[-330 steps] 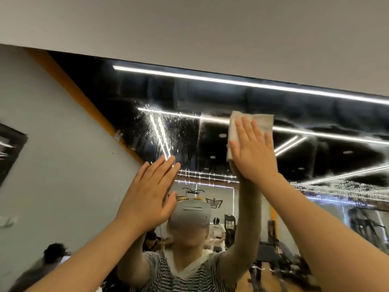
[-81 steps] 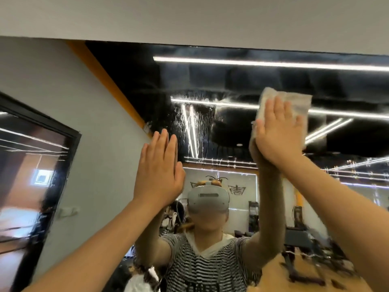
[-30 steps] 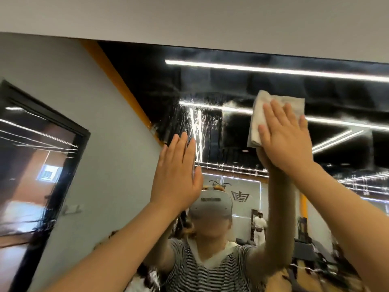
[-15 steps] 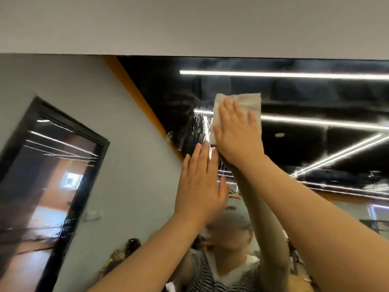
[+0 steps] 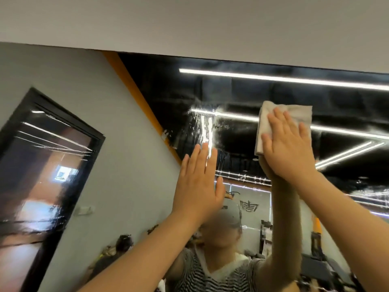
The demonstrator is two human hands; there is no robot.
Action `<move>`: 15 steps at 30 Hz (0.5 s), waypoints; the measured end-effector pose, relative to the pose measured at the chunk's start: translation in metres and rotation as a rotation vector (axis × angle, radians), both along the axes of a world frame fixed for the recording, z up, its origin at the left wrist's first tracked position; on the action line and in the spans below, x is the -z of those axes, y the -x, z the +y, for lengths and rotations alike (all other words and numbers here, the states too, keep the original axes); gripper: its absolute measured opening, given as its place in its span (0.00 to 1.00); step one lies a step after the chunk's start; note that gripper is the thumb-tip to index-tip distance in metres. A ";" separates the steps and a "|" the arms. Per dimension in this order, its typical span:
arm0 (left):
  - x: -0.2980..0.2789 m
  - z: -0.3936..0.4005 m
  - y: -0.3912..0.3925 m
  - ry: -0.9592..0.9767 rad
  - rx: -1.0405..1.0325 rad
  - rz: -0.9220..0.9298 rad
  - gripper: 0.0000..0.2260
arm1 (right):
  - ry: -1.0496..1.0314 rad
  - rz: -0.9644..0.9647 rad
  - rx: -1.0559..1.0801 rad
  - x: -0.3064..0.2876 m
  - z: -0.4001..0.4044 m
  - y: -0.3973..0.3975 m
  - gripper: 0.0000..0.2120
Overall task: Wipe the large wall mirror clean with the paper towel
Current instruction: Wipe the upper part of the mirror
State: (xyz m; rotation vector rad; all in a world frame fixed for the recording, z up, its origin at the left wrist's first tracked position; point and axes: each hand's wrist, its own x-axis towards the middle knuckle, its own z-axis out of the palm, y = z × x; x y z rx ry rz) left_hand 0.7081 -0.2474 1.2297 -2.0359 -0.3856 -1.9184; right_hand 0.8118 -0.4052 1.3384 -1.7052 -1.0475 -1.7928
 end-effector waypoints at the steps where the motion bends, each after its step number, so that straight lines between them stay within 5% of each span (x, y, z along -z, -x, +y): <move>1: -0.001 -0.001 0.002 0.003 0.037 0.004 0.30 | -0.020 0.001 0.006 0.001 0.002 0.001 0.29; 8: 0.001 0.051 0.061 -0.078 -0.068 -0.058 0.26 | -0.013 0.017 0.019 0.000 0.002 -0.001 0.30; 15: 0.011 0.129 0.099 0.229 -0.048 -0.137 0.35 | -0.059 0.052 0.096 0.001 0.013 0.002 0.31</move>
